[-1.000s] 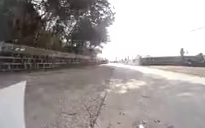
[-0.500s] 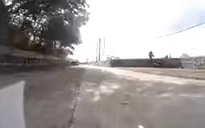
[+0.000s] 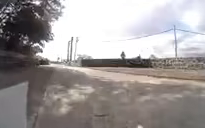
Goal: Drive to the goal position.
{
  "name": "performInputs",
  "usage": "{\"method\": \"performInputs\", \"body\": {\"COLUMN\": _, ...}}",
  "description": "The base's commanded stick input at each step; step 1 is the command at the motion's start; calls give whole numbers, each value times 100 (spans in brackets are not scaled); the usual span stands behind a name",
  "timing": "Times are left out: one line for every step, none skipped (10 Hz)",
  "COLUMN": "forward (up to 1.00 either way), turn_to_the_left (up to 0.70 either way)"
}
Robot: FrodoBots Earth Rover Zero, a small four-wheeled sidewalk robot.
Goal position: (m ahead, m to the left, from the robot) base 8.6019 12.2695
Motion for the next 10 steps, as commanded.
{"method": "performInputs", "body": {"forward": 0, "turn_to_the_left": 0}}
{"method": "performInputs", "body": {"forward": 0, "turn_to_the_left": 0}}
{"method": "performInputs", "body": {"forward": 0, "turn_to_the_left": 0}}
{"method": "performInputs", "body": {"forward": 0, "turn_to_the_left": 0}}
{"method": "performInputs", "body": {"forward": 0, "turn_to_the_left": 45}}
{"method": "performInputs", "body": {"forward": 0, "turn_to_the_left": 45}}
{"method": "performInputs", "body": {"forward": 0, "turn_to_the_left": 45}}
{"method": "performInputs", "body": {"forward": 0, "turn_to_the_left": 45}}
{"method": "performInputs", "body": {"forward": 0, "turn_to_the_left": 0}}
{"method": "performInputs", "body": {"forward": 0, "turn_to_the_left": 0}}
